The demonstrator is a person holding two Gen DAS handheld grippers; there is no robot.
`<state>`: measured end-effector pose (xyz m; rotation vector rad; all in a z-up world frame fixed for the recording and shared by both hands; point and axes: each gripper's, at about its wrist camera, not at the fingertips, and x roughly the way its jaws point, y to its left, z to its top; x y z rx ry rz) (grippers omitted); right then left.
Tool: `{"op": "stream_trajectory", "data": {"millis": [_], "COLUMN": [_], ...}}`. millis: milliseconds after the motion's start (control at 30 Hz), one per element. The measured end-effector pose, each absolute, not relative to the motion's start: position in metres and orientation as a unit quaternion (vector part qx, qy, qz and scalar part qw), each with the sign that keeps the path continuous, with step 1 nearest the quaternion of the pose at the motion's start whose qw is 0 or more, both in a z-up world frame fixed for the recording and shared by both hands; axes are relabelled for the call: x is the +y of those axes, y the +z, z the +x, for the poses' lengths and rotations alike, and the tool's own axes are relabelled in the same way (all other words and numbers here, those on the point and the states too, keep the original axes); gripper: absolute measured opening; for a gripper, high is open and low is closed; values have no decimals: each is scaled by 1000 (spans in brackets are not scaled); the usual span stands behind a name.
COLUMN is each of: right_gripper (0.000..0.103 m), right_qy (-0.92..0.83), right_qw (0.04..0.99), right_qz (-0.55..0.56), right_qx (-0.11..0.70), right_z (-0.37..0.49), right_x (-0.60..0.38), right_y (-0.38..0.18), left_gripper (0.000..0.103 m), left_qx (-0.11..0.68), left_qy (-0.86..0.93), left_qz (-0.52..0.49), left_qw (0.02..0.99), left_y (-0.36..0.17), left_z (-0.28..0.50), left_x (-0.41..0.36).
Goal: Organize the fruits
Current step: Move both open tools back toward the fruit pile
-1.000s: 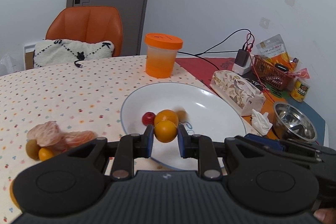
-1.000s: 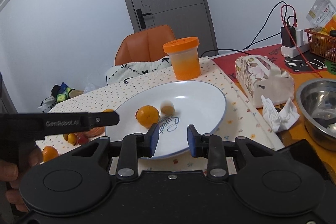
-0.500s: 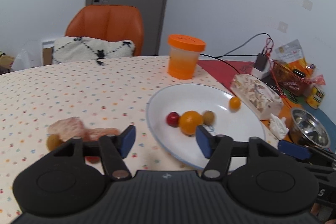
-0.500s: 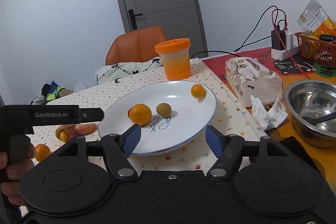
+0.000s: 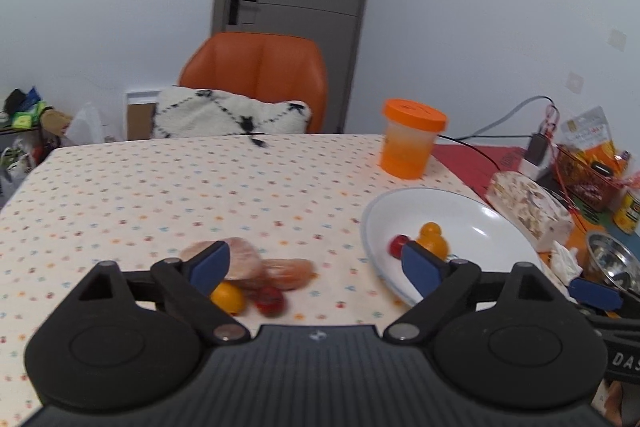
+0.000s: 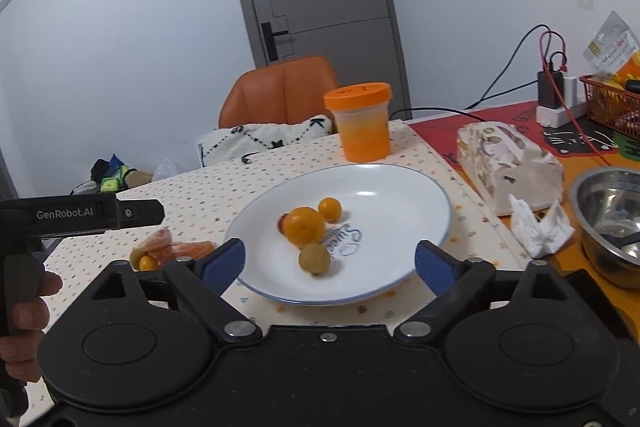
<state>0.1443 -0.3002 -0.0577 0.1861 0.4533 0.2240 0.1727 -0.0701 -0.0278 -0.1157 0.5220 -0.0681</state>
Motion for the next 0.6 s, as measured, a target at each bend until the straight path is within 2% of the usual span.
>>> {"op": "stream_trajectory", "data": {"millis": [200, 600], "right_gripper": [103, 103], "right_qy": [128, 156], "right_qw": [961, 957], "right_qz": [98, 89], "right_qx": [224, 226], "right_z": [146, 146], "right_x": [-288, -259], "right_y": [-55, -52], "left_gripper": [97, 98], "left_qx": [258, 250], "left_qy": [-3, 11], "left_qz": [-55, -70], "left_qw": [965, 966], "left_y": [-24, -18], "left_z": [165, 146], "left_x": [-43, -5]}}
